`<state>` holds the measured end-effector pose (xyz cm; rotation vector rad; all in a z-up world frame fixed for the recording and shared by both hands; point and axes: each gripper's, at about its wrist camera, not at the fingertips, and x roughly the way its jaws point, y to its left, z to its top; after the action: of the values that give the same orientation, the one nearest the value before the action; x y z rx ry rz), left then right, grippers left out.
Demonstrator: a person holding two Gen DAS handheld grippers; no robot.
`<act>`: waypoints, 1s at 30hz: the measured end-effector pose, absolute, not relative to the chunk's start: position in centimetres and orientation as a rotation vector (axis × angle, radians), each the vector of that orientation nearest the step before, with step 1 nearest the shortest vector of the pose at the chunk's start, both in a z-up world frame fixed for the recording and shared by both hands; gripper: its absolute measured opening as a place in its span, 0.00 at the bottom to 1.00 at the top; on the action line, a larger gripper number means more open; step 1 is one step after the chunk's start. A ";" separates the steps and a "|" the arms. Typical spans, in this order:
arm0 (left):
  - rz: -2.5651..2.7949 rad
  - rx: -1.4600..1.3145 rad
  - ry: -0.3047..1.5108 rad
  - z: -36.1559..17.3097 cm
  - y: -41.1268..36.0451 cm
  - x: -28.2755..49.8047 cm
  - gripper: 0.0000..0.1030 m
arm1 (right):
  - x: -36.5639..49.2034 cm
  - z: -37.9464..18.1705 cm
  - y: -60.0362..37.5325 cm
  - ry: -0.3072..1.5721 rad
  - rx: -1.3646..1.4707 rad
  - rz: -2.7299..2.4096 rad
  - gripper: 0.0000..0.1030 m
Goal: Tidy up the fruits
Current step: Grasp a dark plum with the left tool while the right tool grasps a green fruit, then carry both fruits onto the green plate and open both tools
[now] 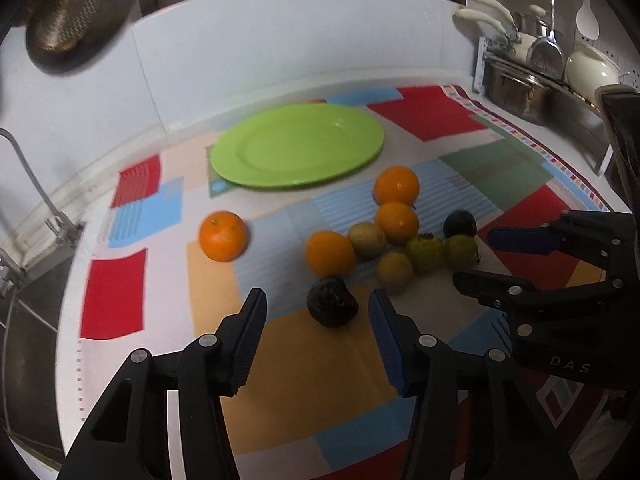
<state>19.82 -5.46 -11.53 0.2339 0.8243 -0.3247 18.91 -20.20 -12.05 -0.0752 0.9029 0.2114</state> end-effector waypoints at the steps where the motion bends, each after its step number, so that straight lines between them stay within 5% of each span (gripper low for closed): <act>1: -0.332 0.233 0.831 -11.7 -5.4 19.9 0.48 | 19.1 -12.3 -20.1 0.916 -0.075 0.217 0.47; 17: -0.377 0.216 0.885 -13.4 -5.7 21.5 0.33 | 21.1 -14.2 -20.1 0.966 -0.082 0.240 0.37; 30: -0.373 0.209 0.871 -13.1 -5.7 21.3 0.31 | 21.4 -14.1 -20.2 0.969 -0.089 0.225 0.29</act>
<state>21.25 -5.73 -13.06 0.2089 0.8715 -0.3731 21.45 -20.23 -14.10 -0.0892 0.9691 0.2250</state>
